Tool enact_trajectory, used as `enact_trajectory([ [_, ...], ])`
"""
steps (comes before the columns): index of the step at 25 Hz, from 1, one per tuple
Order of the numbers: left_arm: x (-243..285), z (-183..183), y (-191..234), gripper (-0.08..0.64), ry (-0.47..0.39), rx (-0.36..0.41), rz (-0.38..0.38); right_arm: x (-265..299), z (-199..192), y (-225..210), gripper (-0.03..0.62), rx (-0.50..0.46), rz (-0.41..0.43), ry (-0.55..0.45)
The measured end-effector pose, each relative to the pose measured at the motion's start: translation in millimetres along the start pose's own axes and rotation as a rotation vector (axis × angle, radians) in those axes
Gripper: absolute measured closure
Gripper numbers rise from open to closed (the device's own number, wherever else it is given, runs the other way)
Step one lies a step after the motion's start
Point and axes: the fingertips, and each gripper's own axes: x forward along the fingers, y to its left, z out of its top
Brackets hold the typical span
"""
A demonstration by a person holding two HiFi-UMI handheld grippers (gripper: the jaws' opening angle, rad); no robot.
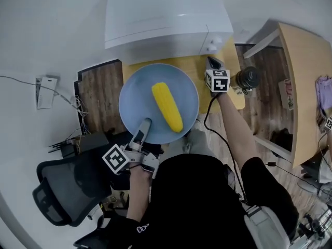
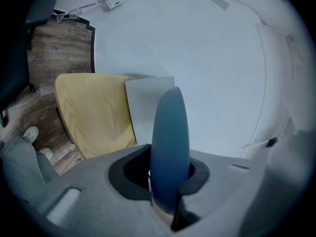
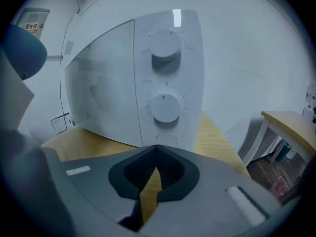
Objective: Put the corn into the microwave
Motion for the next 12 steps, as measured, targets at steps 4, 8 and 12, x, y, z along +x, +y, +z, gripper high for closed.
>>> enact_trajectory([
  [4, -1, 7, -1, 0.489, -0.012, -0.001, 0.009, 14, 2, -12, 0.586, 0.034, -0.016, -0.017],
  [8, 2, 11, -4, 0.489, -0.018, -0.009, 0.019, 20, 3, -18, 0.586, 0.083, -0.007, -0.050],
  [12, 10, 16, -5, 0.489, -0.015, -0.004, 0.023, 23, 6, -19, 0.586, 0.093, 0.015, -0.079],
])
